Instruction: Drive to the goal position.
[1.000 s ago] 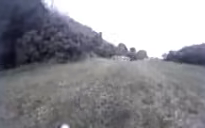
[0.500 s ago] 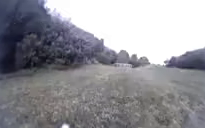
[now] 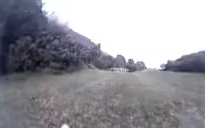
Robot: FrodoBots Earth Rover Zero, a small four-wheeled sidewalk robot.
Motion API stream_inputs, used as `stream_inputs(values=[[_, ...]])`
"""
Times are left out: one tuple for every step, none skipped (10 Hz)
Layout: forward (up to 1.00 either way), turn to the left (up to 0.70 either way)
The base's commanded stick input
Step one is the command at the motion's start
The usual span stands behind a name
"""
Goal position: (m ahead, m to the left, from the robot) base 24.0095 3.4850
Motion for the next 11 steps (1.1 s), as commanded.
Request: stream_inputs(values=[[0.7,-0.23],[0.7,-0.23],[0.7,-0.23],[0.7,-0.23],[0.7,-0.23],[0.7,-0.23],[0.7,0.0],[0.7,0.0],[0.7,-0.02],[0.7,-0.07],[0.7,-0.14]])
